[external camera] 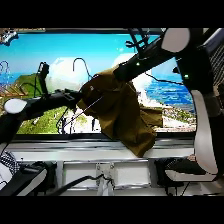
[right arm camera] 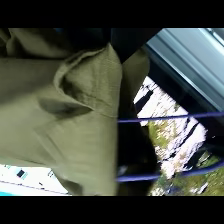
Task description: Fold the clothes and pants, and hang the long-sleeved shirts on hangers.
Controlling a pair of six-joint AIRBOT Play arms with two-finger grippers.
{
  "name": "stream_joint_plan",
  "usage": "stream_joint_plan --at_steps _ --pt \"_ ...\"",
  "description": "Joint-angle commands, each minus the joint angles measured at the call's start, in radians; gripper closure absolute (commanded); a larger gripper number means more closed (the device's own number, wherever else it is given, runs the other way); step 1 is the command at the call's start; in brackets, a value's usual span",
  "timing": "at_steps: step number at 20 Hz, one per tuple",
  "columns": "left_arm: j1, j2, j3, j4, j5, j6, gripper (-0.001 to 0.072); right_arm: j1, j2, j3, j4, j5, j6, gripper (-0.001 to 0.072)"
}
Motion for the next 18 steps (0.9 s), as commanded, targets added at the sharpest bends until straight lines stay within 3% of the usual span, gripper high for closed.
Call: stream_joint_plan --at_steps 1,4,7,11,18 --pt "0.034 -0.241 0.005 -0.595 -0.353 0.394 0.0693 0.001 0.056 0.001 0.003 0.029 -0.016 0.0684" --pt "0.010 -0.412 0.064 -0.610 -0.608 0.406 0.0692 0.001 0.062 0.001 -0.032 0.021 -0.039 0.0684" --pt "-0.019 -0.503 0.082 -0.605 -0.721 0.392 0.0690 0.000 0.055 0.001 -0.123 -0.008 -0.039 0.0684" --pt "-0.032 -0.523 0.082 -0.655 -0.648 0.399 0.0690 0.007 0.042 0.001 -0.103 -0.018 -0.037 0.0684" --pt "-0.011 -0.548 0.083 -0.942 -0.534 0.501 0.0690 0.052 0.042 0.001 -0.082 -0.072 -0.042 0.0684"
